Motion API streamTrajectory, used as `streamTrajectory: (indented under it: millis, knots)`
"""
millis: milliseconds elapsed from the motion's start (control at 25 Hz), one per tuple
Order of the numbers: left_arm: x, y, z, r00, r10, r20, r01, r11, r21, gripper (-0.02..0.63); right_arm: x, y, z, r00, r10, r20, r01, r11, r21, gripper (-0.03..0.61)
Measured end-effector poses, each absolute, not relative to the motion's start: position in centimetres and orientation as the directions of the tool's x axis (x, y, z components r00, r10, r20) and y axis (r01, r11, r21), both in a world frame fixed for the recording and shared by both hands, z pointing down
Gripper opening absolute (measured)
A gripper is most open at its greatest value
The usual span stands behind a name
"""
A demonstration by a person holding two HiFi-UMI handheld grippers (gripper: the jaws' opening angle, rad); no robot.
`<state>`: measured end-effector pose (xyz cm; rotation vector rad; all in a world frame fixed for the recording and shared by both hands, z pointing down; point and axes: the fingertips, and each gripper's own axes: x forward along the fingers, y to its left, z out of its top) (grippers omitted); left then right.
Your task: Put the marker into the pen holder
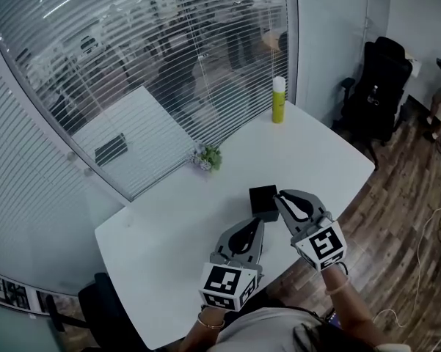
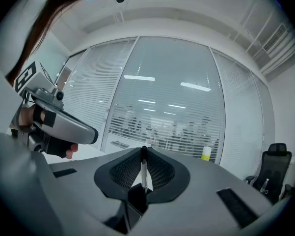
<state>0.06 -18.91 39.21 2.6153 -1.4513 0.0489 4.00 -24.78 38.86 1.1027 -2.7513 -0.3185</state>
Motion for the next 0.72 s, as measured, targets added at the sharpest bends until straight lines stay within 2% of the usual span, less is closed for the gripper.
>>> streamTrajectory:
  millis: [720]
  knots:
    - [-1.0,-20.1,40.5,0.524,-0.844,0.115,-0.848,-0.504,0.16,0.018,1.9,-28.2,45.0,-0.721,-0.653,0.233,-0.612,0.757,0.229,0.06]
